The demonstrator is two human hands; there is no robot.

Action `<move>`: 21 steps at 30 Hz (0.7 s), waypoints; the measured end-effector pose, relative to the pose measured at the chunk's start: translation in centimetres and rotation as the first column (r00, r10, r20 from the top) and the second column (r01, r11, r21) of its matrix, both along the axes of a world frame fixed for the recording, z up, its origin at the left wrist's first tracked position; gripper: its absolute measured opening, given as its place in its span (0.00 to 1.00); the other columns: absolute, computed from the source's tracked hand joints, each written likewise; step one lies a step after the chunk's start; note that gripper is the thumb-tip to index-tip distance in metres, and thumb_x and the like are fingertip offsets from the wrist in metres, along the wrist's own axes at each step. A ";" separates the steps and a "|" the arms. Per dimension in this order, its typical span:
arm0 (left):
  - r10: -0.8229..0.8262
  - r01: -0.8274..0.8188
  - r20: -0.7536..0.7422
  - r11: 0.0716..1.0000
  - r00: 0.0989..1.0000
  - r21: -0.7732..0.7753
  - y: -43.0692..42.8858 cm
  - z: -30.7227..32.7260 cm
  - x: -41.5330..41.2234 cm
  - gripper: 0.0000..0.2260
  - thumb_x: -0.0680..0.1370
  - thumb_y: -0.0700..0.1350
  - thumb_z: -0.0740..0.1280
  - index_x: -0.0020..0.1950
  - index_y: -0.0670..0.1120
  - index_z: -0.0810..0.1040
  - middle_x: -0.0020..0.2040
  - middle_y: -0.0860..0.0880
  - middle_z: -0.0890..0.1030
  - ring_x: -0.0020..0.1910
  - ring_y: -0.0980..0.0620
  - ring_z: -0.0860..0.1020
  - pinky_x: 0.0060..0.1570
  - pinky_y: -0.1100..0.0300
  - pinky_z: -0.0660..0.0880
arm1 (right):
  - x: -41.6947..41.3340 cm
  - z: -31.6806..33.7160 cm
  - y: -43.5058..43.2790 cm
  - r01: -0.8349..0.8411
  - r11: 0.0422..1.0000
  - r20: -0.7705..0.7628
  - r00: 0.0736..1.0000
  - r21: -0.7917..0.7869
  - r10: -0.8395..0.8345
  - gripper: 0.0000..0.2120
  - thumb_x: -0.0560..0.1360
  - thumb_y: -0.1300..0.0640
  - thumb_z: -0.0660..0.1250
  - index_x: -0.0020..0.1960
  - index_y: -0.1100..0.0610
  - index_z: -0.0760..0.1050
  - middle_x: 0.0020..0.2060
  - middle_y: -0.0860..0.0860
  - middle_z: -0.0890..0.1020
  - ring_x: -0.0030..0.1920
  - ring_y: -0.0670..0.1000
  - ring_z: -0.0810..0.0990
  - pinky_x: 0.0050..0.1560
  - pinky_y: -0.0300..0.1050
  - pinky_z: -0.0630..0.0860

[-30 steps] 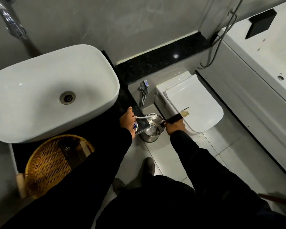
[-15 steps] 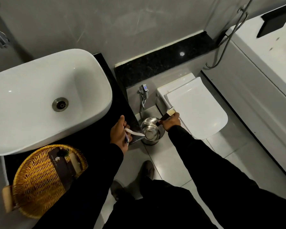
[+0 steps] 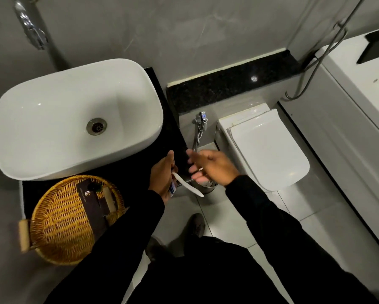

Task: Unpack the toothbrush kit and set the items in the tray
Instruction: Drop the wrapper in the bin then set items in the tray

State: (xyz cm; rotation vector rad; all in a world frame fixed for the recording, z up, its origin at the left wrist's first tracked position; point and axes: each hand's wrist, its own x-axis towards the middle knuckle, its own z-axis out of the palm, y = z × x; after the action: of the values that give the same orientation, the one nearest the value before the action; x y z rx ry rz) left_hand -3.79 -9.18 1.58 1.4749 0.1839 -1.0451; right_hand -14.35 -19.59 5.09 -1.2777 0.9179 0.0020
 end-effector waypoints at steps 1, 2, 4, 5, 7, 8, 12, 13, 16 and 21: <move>0.020 -0.020 0.012 1.000 1.000 -0.022 0.8 0.5 -0.1 0.17 0.82 0.51 0.62 0.35 0.47 0.68 0.28 0.49 0.68 0.22 0.55 0.68 0.20 0.69 0.67 | 0.4 0.9 1.2 -0.172 0.985 -0.067 0.983 -0.005 0.171 0.22 0.76 0.40 0.69 0.49 0.60 0.81 0.36 0.55 0.85 0.33 0.54 0.84 0.37 0.47 0.83; 0.033 -0.032 0.032 0.999 0.999 -0.027 1.7 0.8 -0.1 0.17 0.82 0.51 0.63 0.35 0.47 0.69 0.27 0.49 0.69 0.22 0.55 0.70 0.21 0.68 0.69 | 0.9 1.5 2.4 -0.312 0.950 -0.124 0.943 -0.022 0.308 0.24 0.73 0.36 0.68 0.50 0.58 0.82 0.37 0.55 0.87 0.35 0.54 0.86 0.43 0.51 0.85; 0.057 -0.058 0.095 0.998 0.994 0.012 3.8 1.2 0.2 0.17 0.81 0.53 0.65 0.35 0.47 0.69 0.27 0.50 0.67 0.23 0.54 0.68 0.22 0.65 0.68 | 1.7 2.3 4.6 -0.474 0.878 -0.175 0.872 -0.067 0.457 0.27 0.67 0.32 0.69 0.50 0.55 0.82 0.40 0.54 0.88 0.40 0.54 0.88 0.49 0.54 0.85; 0.077 -0.083 0.120 0.995 0.990 0.047 4.6 1.3 0.4 0.17 0.80 0.54 0.66 0.35 0.46 0.70 0.27 0.50 0.68 0.25 0.54 0.68 0.23 0.64 0.69 | 2.0 2.5 5.5 -0.499 0.863 -0.171 0.860 -0.083 0.481 0.27 0.66 0.33 0.72 0.50 0.55 0.82 0.41 0.53 0.88 0.41 0.53 0.89 0.49 0.53 0.85; 0.129 -0.148 0.166 0.983 0.978 0.108 6.5 1.8 1.2 0.17 0.78 0.55 0.68 0.37 0.45 0.72 0.29 0.49 0.70 0.26 0.53 0.69 0.23 0.63 0.70 | 2.6 2.7 7.4 -0.518 0.851 -0.143 0.852 -0.088 0.504 0.20 0.68 0.41 0.77 0.51 0.56 0.82 0.42 0.52 0.89 0.42 0.53 0.89 0.49 0.51 0.85; 0.145 -0.173 0.196 0.976 0.970 0.133 7.5 2.0 1.5 0.16 0.78 0.55 0.69 0.39 0.44 0.73 0.31 0.48 0.72 0.26 0.53 0.70 0.21 0.65 0.70 | 2.9 2.6 8.2 -0.516 0.854 -0.130 0.853 -0.066 0.506 0.17 0.69 0.47 0.78 0.51 0.56 0.82 0.42 0.53 0.89 0.42 0.54 0.89 0.49 0.51 0.85; 0.276 -0.312 0.186 0.929 0.943 0.200 11.0 3.1 2.0 0.19 0.75 0.59 0.71 0.44 0.42 0.75 0.34 0.47 0.75 0.25 0.55 0.72 0.18 0.70 0.67 | 4.1 1.6 11.7 -0.549 0.835 -0.136 0.830 -0.031 0.541 0.11 0.72 0.56 0.77 0.52 0.59 0.83 0.43 0.56 0.88 0.42 0.55 0.89 0.49 0.52 0.85; 0.333 -0.356 0.142 0.911 0.932 0.205 12.0 3.3 2.0 0.20 0.74 0.60 0.72 0.43 0.42 0.76 0.34 0.48 0.75 0.23 0.56 0.73 0.20 0.69 0.68 | 4.5 1.5 12.7 -0.557 0.830 -0.134 0.825 -0.033 0.549 0.10 0.73 0.58 0.76 0.52 0.59 0.83 0.43 0.56 0.88 0.41 0.54 0.89 0.48 0.51 0.85; 0.477 -0.467 -0.051 0.874 0.878 0.138 14.4 3.1 1.9 0.22 0.69 0.63 0.74 0.44 0.45 0.79 0.39 0.45 0.79 0.36 0.48 0.79 0.41 0.55 0.78 | 5.1 1.7 14.8 -0.550 0.833 -0.112 0.833 -0.061 0.542 0.07 0.74 0.60 0.74 0.51 0.60 0.83 0.43 0.57 0.88 0.41 0.53 0.88 0.45 0.46 0.85; 0.461 -0.461 -0.075 0.887 0.884 0.019 17.9 2.4 1.0 0.24 0.73 0.64 0.67 0.57 0.47 0.83 0.50 0.43 0.85 0.48 0.44 0.83 0.51 0.50 0.81 | 6.5 1.3 17.6 -0.430 0.903 -0.032 0.902 0.010 0.430 0.06 0.77 0.60 0.72 0.52 0.59 0.84 0.41 0.56 0.88 0.34 0.49 0.86 0.37 0.41 0.83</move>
State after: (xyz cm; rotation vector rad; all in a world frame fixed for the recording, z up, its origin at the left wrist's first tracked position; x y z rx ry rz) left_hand -2.78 8.75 3.98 1.3020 0.5638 -0.7108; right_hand -7.85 -1.95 6.37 -1.4604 0.6458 0.3744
